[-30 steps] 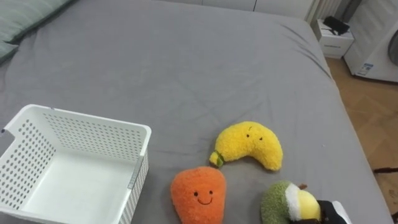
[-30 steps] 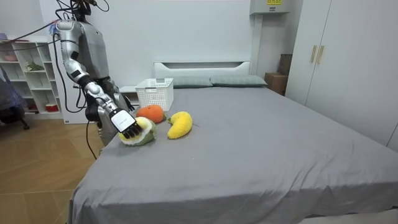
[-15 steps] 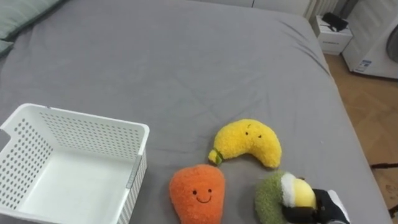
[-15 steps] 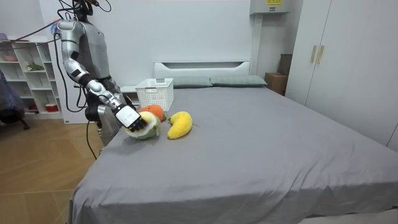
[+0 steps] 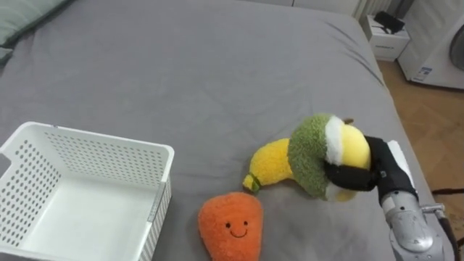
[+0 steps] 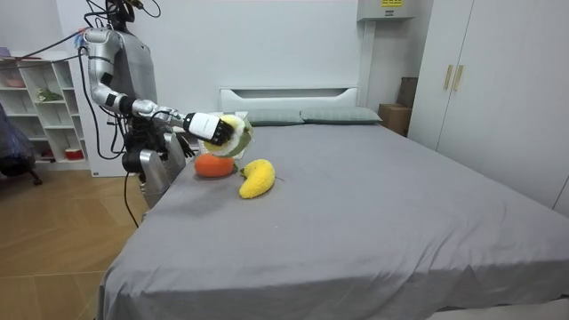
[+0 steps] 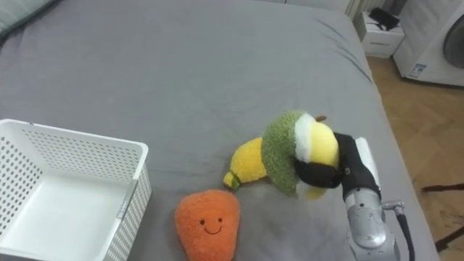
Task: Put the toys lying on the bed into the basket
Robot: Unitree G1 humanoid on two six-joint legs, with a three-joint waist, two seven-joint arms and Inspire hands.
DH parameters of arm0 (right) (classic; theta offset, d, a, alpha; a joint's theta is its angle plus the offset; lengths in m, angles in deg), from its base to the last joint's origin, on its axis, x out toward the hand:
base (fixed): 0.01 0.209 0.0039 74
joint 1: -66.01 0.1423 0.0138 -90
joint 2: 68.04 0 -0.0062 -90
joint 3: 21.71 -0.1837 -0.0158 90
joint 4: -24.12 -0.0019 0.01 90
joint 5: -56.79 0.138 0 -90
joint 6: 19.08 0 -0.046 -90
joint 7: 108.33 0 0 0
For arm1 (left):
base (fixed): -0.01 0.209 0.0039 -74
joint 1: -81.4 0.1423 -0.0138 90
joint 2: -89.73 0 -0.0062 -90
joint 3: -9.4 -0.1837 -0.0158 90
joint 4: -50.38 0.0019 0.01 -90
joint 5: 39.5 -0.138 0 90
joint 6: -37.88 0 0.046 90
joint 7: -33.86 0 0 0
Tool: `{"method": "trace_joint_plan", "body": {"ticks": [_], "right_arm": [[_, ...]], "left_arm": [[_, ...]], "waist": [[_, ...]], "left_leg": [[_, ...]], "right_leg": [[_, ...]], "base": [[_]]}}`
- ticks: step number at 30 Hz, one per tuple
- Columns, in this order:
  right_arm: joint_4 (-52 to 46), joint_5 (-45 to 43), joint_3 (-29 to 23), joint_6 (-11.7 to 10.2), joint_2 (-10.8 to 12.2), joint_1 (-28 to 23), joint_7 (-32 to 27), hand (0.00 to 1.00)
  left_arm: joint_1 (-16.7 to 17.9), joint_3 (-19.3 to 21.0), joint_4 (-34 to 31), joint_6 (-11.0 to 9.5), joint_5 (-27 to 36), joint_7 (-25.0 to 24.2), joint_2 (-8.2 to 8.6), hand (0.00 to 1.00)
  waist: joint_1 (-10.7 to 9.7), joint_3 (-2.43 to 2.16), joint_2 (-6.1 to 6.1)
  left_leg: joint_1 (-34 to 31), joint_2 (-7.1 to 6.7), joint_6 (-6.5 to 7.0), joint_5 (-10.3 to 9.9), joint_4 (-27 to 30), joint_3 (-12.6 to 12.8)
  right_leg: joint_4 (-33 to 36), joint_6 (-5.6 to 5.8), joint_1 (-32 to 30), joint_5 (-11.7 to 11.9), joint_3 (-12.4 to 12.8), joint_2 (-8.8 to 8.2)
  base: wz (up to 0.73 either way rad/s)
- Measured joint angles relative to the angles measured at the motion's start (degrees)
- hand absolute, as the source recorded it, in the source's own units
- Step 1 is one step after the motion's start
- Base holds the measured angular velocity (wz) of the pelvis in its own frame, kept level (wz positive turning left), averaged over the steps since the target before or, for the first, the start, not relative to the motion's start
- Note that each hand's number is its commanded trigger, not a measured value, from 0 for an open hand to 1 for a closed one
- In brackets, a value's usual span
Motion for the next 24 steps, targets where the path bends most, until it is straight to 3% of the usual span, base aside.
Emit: {"method": "trace_joint_plan", "body": {"ticks": [3,9,12,17,24], "right_arm": [[-5.52,1.84,0.01,0.05,0.00,0.21,0.40,1.00],[-6.82,3.90,1.10,0.04,-0.11,3.90,0.65,1.00],[-7.52,2.45,1.34,0.07,-0.08,4.43,1.90,1.00],[-12.28,0.89,4.38,2.01,-0.07,4.52,4.54,1.00],[-13.74,1.96,7.91,2.11,-0.08,8.16,6.78,1.00]], "left_arm": [[-0.16,-0.09,-0.78,0.02,0.06,0.06,0.19,0.00],[-0.38,-1.26,-0.65,-0.09,0.71,1.89,0.29,0.00],[-0.65,-1.26,-0.09,-0.09,0.69,2.31,0.43,0.00],[-0.70,-1.33,-0.11,0.07,0.49,2.30,0.46,0.00],[-1.33,-2.68,-0.11,0.02,0.60,2.13,0.43,0.00]], "waist": [[0.02,-0.01,0.05],[0.20,0.02,-0.60],[1.41,0.01,-0.85],[3.17,-0.09,-1.13],[4.59,-0.03,-1.49]], "left_leg": [[-0.21,0.00,0.01,0.01,-0.01,0.08],[0.13,-0.09,0.10,0.11,-0.39,0.06],[0.08,-0.11,0.10,0.11,-0.39,-0.16],[-0.15,-0.14,0.10,0.11,-0.42,-0.38],[-0.99,-0.34,0.15,0.14,-0.28,-1.12]], "right_leg": [[0.43,-0.01,-0.22,0.01,0.08,0.01],[0.49,0.00,-0.24,0.01,0.25,-0.02],[0.47,0.01,-0.24,0.00,0.22,-0.03],[-0.12,0.01,-0.21,0.01,-0.01,-0.01],[-0.25,0.07,-0.15,0.10,-1.00,-0.18]], "base": [[0.00],[-0.01],[0.01],[0.03],[0.07]]}}
